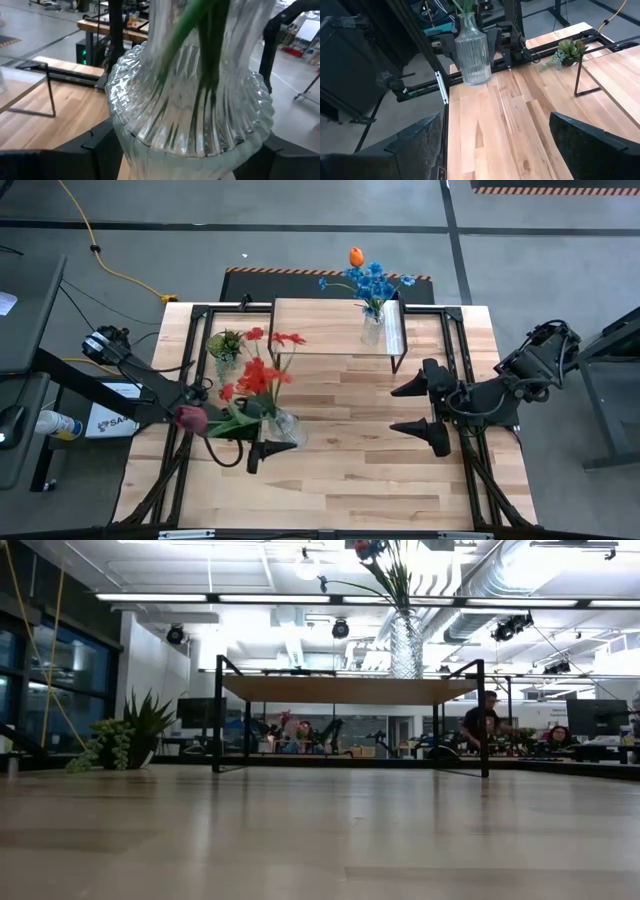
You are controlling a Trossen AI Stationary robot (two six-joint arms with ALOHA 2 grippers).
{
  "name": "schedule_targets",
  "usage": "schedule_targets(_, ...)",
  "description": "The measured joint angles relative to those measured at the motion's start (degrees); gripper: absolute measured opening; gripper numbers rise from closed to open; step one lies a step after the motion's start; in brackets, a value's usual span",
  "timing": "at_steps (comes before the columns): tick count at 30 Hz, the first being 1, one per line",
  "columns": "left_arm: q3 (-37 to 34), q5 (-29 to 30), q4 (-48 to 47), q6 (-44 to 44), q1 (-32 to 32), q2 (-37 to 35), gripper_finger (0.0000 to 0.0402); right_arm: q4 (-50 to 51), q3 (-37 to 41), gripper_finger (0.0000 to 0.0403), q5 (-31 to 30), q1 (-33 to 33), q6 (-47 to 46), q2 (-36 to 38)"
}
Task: Pick and place flowers into a vace then onto a shelf
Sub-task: Put the transparent vase with flowers on the shelf
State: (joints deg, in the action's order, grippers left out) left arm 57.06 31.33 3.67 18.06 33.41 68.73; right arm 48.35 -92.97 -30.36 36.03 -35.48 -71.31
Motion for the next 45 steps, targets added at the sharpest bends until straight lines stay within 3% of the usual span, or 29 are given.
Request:
schedule_targets(24, 0.0, -0.2, -0.4, -0.1, 0.0, -0.6, 0.0314, 0.1, 0.0, 0.0358, -0.9, 0.0, 1.0, 0.0)
schedule_targets(39, 0.1, 11.7, 3.8, -13.1, -0.1, -8.2, 0.0314, 0.1, 0.1, 0.0358, -1.0, 0.0, 1.4, 0.0)
schedule_targets(45, 4.2, 17.2, 1.9, -17.9, -1.0, -8.5, 0.0314, 0.1, 0.1, 0.0358, -2.4, 0.0, 1.5, 0.0)
